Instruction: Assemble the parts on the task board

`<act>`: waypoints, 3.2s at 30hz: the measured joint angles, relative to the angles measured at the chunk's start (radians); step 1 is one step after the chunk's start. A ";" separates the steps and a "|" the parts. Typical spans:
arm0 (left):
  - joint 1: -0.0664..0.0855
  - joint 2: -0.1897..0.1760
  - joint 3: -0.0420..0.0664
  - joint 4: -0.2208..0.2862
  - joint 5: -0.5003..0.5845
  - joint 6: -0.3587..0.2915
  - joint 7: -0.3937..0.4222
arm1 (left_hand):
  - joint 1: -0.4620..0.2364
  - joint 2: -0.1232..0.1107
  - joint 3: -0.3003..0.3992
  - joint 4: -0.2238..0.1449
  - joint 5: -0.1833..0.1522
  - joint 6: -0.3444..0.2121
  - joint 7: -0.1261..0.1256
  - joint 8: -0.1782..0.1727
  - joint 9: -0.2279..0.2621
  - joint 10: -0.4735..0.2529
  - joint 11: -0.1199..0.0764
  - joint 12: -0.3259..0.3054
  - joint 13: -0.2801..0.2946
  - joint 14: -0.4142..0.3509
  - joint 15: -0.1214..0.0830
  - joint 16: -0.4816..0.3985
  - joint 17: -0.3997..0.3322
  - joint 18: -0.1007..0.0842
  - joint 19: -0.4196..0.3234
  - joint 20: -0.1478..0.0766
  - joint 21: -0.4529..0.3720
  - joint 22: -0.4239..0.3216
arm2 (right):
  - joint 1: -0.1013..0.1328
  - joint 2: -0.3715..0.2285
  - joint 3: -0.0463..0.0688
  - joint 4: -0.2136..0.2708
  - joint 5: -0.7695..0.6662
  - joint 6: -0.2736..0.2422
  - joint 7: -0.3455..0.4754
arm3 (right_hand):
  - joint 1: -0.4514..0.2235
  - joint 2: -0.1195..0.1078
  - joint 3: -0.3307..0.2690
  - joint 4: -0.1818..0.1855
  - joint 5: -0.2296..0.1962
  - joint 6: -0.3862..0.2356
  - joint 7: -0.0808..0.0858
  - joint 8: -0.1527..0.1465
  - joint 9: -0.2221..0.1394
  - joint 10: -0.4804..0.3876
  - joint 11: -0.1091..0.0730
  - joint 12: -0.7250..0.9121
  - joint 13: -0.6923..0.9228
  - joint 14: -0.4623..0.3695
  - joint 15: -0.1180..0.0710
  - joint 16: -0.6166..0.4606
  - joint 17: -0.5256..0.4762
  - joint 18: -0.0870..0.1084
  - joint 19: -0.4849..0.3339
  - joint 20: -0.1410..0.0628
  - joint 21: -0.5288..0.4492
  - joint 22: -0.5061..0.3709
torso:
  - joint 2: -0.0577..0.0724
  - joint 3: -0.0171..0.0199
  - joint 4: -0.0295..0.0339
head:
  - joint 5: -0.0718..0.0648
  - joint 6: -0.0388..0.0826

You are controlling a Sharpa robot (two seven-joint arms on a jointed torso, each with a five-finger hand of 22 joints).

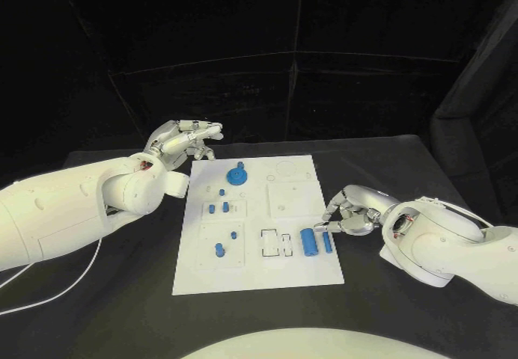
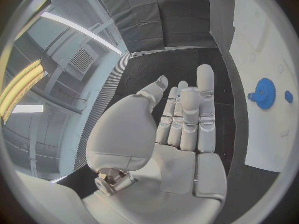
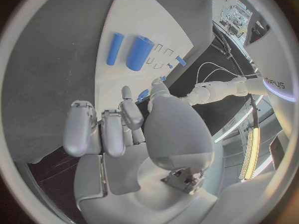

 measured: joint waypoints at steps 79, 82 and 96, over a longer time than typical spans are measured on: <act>-0.006 -0.009 -0.003 0.004 0.000 0.003 -0.007 | 0.017 0.017 -0.003 -0.003 0.000 0.000 0.000 0.000 0.000 -0.007 0.000 0.000 0.000 0.000 0.000 0.000 -0.002 0.000 0.000 0.000 -0.005 -0.003 | -0.089 0.194 0.001 0.000 0.053 -0.142 -0.114 | 0.038 0.081 -0.093 -0.001 0.401 0.053 -0.012 0.091 0.034 0.071 -0.036 0.103 0.186 -0.004 -0.021 0.064 0.037 0.001 0.020 -0.013 0.028 0.057 | 0.002 -0.0073 0.0026 | 0.038 -0.021; -0.006 -0.009 -0.003 0.004 0.000 0.004 -0.007 | 0.017 0.017 -0.003 -0.003 0.000 0.000 0.000 0.000 0.000 -0.007 0.000 0.000 0.000 0.000 0.000 0.000 -0.002 0.000 0.000 0.000 -0.005 -0.003 | -0.089 0.214 0.001 -0.013 0.054 -0.135 -0.127 | 0.030 0.089 -0.097 0.000 0.390 0.063 -0.013 0.096 0.036 0.076 -0.041 0.108 0.187 0.002 -0.027 0.070 0.037 0.001 0.023 -0.016 0.035 0.063 | 0.002 -0.0075 0.0026 | 0.039 -0.021; -0.006 -0.007 -0.003 0.005 0.000 0.004 -0.007 | 0.017 0.017 -0.003 -0.003 0.000 0.000 0.000 0.000 0.000 -0.007 0.000 0.000 0.000 0.000 0.000 0.000 -0.003 0.000 0.000 0.000 -0.005 -0.003 | -0.088 0.276 0.002 -0.047 0.041 -0.122 -0.179 | 0.023 0.095 -0.098 0.001 0.388 0.071 -0.020 0.100 0.043 0.078 -0.043 0.110 0.187 -0.002 -0.030 0.075 0.037 0.001 0.027 -0.020 0.039 0.073 | 0.002 -0.0064 -0.0001 | 0.042 -0.020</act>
